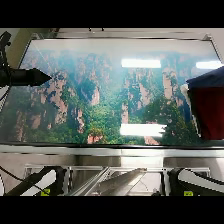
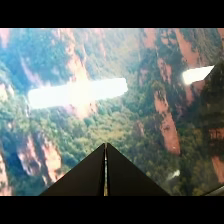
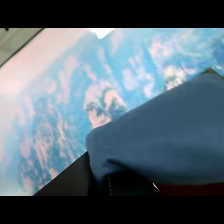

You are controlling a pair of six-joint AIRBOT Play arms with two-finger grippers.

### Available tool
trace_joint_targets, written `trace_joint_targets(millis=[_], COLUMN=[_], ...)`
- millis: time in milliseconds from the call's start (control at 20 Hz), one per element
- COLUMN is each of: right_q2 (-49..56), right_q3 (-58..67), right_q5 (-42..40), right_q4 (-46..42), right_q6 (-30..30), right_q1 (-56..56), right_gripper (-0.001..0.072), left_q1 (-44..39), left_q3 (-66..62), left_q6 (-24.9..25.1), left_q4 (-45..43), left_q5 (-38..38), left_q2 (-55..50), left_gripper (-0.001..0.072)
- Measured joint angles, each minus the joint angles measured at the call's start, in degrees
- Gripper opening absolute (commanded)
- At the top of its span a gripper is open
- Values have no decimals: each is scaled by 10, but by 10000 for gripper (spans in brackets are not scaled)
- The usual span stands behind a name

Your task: Fold the shirts.

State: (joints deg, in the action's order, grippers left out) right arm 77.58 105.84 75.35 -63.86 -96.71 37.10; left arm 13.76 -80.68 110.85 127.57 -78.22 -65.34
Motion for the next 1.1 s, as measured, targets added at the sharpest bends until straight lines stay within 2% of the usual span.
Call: trace_joint_targets(millis=[200, 550, 600, 700, 750, 950, 1050, 1100], right_q2=[-23, -61, -64, -67, -68, -66, -66, -65], right_q3=[-73, -278, -305, -353, -370, -394, -370, -353], right_q5=[88, 128, 130, 140, 144, 157, 164, 167], right_q4=[-57, -196, -211, -242, -253, -283, -283, -278], right_q6=[-7, -72, -80, -96, -101, -105, -105, -105], right_q1=[17, 24, 24, 24, 24, 24, 22, 20], right_gripper=[15, 25, 74, 663, 707, 707, 680, 533], left_q1=[0, 0, 0, 0, 0, 0, 0, 0], left_q3=[0, 0, 0, 0, 0, 0, 0, 0], left_q6=[0, 2, 2, 2, 2, 2, 2, 2], left_q4=[0, 0, 0, 0, 0, 0, 0, 0], left_q5=[-4, -20, -23, -24, -24, -25, -24, -21], left_q2=[0, 0, 0, 0, 0, 0, 0, 0], left_gripper=[12, 12, 12, 12, 12, 12, 12, 13])
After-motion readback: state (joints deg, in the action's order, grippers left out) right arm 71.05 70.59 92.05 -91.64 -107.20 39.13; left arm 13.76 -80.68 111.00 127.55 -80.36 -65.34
